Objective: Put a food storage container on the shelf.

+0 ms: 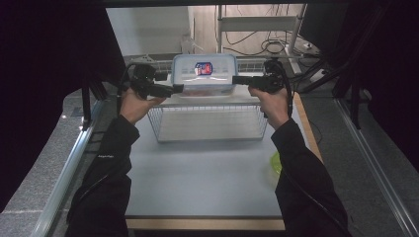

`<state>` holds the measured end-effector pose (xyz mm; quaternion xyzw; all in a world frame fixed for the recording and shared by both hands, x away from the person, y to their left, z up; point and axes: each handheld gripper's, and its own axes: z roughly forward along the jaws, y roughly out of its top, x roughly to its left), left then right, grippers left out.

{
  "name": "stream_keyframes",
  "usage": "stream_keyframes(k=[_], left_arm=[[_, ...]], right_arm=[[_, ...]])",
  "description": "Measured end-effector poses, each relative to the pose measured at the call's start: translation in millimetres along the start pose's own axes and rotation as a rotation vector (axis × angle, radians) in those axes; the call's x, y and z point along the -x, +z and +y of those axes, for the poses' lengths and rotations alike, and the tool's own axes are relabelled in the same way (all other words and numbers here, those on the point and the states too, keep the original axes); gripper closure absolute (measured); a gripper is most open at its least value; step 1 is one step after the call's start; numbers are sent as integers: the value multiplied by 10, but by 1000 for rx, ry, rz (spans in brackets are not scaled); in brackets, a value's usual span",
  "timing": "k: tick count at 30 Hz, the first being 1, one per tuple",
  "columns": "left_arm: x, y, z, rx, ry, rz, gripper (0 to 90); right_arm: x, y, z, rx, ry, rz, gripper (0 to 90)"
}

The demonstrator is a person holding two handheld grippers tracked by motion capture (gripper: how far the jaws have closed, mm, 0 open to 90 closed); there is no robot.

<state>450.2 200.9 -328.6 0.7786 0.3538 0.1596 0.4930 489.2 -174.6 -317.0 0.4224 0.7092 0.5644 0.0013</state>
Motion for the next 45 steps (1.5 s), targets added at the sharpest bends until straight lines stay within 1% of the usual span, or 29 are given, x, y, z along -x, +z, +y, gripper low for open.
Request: stream_keyframes(k=[2, 6, 7, 8, 9, 10, 11, 12, 13, 14, 15, 16, 17, 18, 19, 20, 22, 24, 27, 28, 29, 30, 32, 33, 36, 37, 40, 42, 45], left_arm=[[15, -1, -25, -5, 13, 0, 176], [27, -20, -49, 6, 7, -7, 270], [30, -30, -55, 6, 6, -9, 270], [39, -45, -66, 8, 12, -8, 298], [47, -58, -75, 9, 18, -1, 328], [58, -78, -96, 10, 13, 11, 396], [58, -86, -109, 12, 7, 16, 430], [58, -86, -109, 12, 7, 16, 468], [57, -93, -121, 12, 0, 16, 468], [57, -93, -130, 11, -6, 15, 546], [59, -86, -137, 10, -12, 18, 546], [64, -75, -140, 5, -17, 22, 577], [77, -46, -137, 4, -26, 31, 645], [87, -33, -132, 2, -27, 40, 672], [87, -33, -132, 2, -27, 40, 692], [101, -7, -120, -1, -32, 65, 704], [103, 14, -113, -2, -35, 78, 721], [100, 32, -111, 5, -44, 67, 735], [105, 56, -110, 3, -49, 78, 741], [112, 97, -105, -5, -53, 84, 741], [112, 97, -105, -5, -53, 84, 741], [119, 127, -96, -13, -49, 93, 725], [120, 132, -93, -12, -50, 95, 715], [123, 127, -98, -12, -50, 93, 705], [126, 101, -110, 3, -50, 87, 735], [129, 84, -118, 10, -55, 75, 735], [166, 55, -148, 11, -45, 70, 684], [223, 23, -202, 22, -34, 54, 638], [269, 1, -241, 30, -23, 46, 582]], right_arm=[[2, -17, 16, 15, 5, 0, 578], [-28, -36, 22, 11, -21, -22, 579], [-44, -47, 21, 11, -31, -30, 585], [-60, -64, 20, 13, -46, -40, 595], [-84, -87, 17, 13, -68, -57, 611], [-129, -133, 2, 9, -99, -83, 667], [-158, -156, -14, 6, -114, -91, 697], [-158, -156, -14, 6, -114, -91, 697], [-184, -176, -37, 4, -132, -99, 734], [-229, -185, -94, -12, -163, -107, 803], [-229, -185, -94, -12, -163, -107, 803], [-242, -169, -125, -29, -177, -109, 827], [-259, -105, -184, -59, -203, -123, 855], [-261, -73, -204, -71, -217, -141, 862], [-261, -73, -204, -71, -217, -141, 862], [-242, -28, -218, -73, -221, -160, 863], [-204, -4, -212, -63, -210, -162, 863], [-172, 2, -203, -53, -196, -169, 863], [-143, -2, -192, -42, -187, -184, 863], [-113, -4, -178, -33, -169, -196, 863], [-113, -4, -178, -33, -169, -196, 863], [-85, 2, -157, -24, -160, -213, 863], [-76, 5, -150, -23, -155, -213, 864], [-68, 13, -143, -23, -158, -228, 867], [-62, 9, -151, -23, -159, -223, 863], [-60, 5, -160, -23, -161, -216, 853], [-99, -16, -221, -34, -194, -212, 805], [-129, -47, -258, -32, -216, -208, 771], [-148, -82, -291, -31, -240, -204, 730]])
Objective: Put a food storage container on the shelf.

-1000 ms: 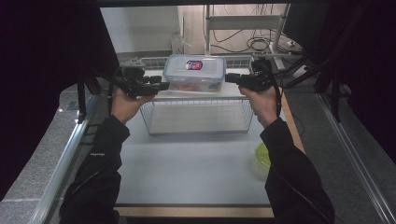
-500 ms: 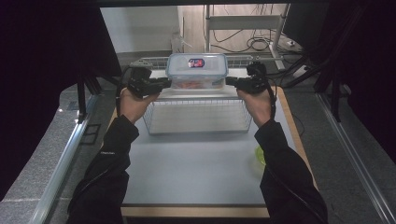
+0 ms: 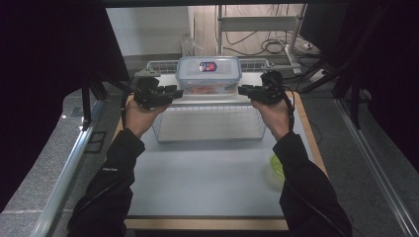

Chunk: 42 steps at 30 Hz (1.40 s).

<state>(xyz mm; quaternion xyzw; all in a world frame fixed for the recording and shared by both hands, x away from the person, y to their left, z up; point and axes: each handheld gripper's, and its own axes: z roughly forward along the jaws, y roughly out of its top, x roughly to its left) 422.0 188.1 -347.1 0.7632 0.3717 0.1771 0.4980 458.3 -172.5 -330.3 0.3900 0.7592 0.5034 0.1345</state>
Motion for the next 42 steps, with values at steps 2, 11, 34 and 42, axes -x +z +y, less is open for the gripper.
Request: stream_keyframes(k=[2, 11, 34, 42], left_arm=[[46, -27, -38, 3, 20, -2, 508], [246, -137, -218, 3, 67, 4, 322], [765, -371, -832, 3, 162, -4, 74], [921, -373, -1054, -26, 190, -21, 38]], right_arm=[[-11, -48, -37, 7, -17, 12, 687], [-108, -197, -185, 25, -59, 21, 499], [-474, -431, -714, 6, -223, 30, 122], [-533, -462, -946, -26, -240, 49, 63]])
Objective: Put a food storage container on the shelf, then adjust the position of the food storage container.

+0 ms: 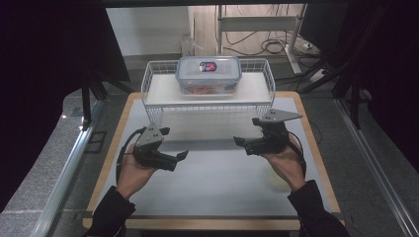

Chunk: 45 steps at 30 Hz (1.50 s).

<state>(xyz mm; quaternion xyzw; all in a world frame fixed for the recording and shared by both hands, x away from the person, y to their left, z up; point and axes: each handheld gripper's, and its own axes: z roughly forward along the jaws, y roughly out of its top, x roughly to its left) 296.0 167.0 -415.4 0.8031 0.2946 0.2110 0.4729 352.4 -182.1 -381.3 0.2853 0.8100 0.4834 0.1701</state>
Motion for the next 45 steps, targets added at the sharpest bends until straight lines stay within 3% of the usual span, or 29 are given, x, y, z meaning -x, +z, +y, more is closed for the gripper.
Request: stream_keyframes(k=[7, 8, 11, 13, 14, 16, 19, 24, 26, 30, 34, 45], left_arm=[[129, 71, -228, -7, -23, -50, 10], [157, 80, -283, 0, -42, -74, 7], [188, 73, -348, 15, -59, -80, 7], [210, 72, -406, 16, -76, -65, 12], [227, 68, -447, 5, -73, -39, 13], [241, 67, -474, 5, -69, -28, 13], [304, 79, -594, -39, -55, -2, 18], [378, 48, -744, -20, -39, 10, 18], [422, 14, -815, -17, -37, 16, 21], [496, -38, -933, -63, 2, 64, 21], [492, -26, -1016, -81, -36, 48, 24], [470, -18, -1044, -80, -40, 53, 27]], right_arm=[[-82, -12, -232, -29, 10, 14, 46], [-86, -23, -294, -41, 24, 25, 47], [-91, -38, -342, -42, 33, 32, 47], [-110, -79, -407, -32, 42, 33, 45], [-114, -89, -422, -27, 43, 35, 44], [-124, -100, -442, -25, 48, 36, 41], [-189, -117, -532, -19, 46, 18, 31], [-256, -107, -674, -24, 50, 12, 27], [-307, -94, -815, -43, 40, -13, 20], [-368, -96, -974, -69, 31, -29, 20], [-422, -100, -1175, -126, 26, -43, 19], [-378, -106, -1237, -164, 66, -95, 2]])
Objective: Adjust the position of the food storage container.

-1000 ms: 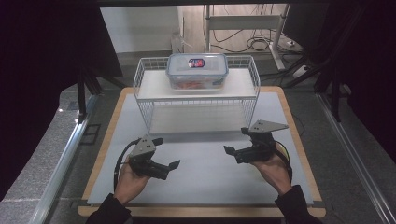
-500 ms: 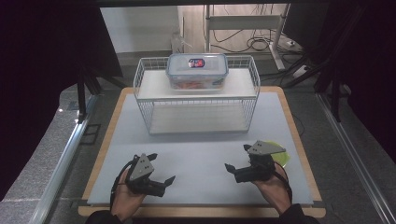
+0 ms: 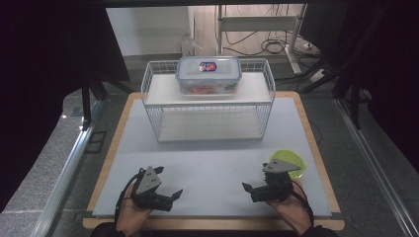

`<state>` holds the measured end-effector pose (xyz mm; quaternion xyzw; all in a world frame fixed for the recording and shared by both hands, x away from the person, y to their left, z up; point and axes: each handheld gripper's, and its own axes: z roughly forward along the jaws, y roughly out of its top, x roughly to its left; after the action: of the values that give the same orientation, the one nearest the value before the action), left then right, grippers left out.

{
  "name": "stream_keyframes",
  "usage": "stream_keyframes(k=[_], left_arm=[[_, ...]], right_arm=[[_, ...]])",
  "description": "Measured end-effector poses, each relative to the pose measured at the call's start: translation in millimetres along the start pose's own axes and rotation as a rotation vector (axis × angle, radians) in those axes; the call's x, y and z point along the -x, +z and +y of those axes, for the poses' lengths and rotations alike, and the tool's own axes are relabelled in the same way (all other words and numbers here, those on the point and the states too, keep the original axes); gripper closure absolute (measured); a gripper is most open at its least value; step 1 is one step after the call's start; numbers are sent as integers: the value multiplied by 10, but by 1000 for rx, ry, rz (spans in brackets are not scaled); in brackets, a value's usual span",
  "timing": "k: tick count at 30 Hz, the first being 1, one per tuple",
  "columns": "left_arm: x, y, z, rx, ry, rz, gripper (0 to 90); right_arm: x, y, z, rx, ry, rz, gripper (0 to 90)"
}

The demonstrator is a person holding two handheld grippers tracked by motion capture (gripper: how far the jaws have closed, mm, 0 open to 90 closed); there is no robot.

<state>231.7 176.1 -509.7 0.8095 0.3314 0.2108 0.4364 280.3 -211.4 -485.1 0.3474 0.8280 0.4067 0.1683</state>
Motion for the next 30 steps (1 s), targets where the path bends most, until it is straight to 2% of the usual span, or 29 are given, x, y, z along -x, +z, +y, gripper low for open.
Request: stream_keyframes(k=[2, 4, 5, 6, 7, 8, 9, 11, 12, 13, 14, 18, 20, 21, 22, 24, 26, 27, 28, 30], left_arm=[[-4, 7, -9, -2, -4, -2, 29], [-11, 10, -13, -5, -5, -2, 32], [-11, 11, -13, -4, -4, 0, 34], [-11, 11, -13, -4, -4, 0, 34], [-11, 10, -13, -4, -4, 1, 34], [-11, 10, -13, -3, -3, 0, 35], [-11, 10, -12, -3, -3, 0, 35], [-6, 11, -10, -3, 0, -3, 36], [-5, 13, -10, -4, 1, -5, 37], [-3, 17, -11, -6, 3, -4, 37], [-3, 17, -11, -6, 3, -4, 37], [-5, 19, -12, -6, 1, -9, 38], [-14, 14, -15, -6, 0, -5, 39], [-14, 14, -15, -6, 0, -5, 40], [-22, 9, -17, -3, -3, -4, 40], [-24, 7, -17, -1, -8, -3, 41], [-27, 7, -19, -2, -9, -4, 42], [-27, 9, -20, -3, -9, -4, 42], [-26, 13, -21, -6, -10, -5, 42], [-26, 13, -21, -6, -10, -6, 43]], right_arm=[[14, -11, 1, -5, 7, -5, 3], [42, -52, 21, -25, 19, -23, 39], [57, -74, 27, -20, 24, -33, 77], [57, -74, 27, -20, 24, -33, 77], [75, -107, 34, -7, 31, -43, 124], [129, -183, 53, 5, 43, -55, 249], [129, -183, 53, 5, 43, -55, 249], [172, -238, 56, 18, 40, -73, 346], [238, -301, 55, 25, 37, -82, 463], [261, -319, 54, 26, 35, -90, 501], [261, -319, 54, 26, 35, -90, 501], [396, -418, 45, 39, 35, -126, 671], [503, -487, 40, 38, 59, -156, 779], [503, -487, 40, 38, 59, -156, 779], [587, -533, 27, 37, 79, -173, 860], [633, -559, 18, 40, 92, -183, 886], [788, -660, -18, 50, 117, -240, 900], [788, -660, -18, 50, 117, -240, 900], [884, -711, -53, 53, 139, -280, 900], [923, -725, -71, 55, 150, -288, 900]])
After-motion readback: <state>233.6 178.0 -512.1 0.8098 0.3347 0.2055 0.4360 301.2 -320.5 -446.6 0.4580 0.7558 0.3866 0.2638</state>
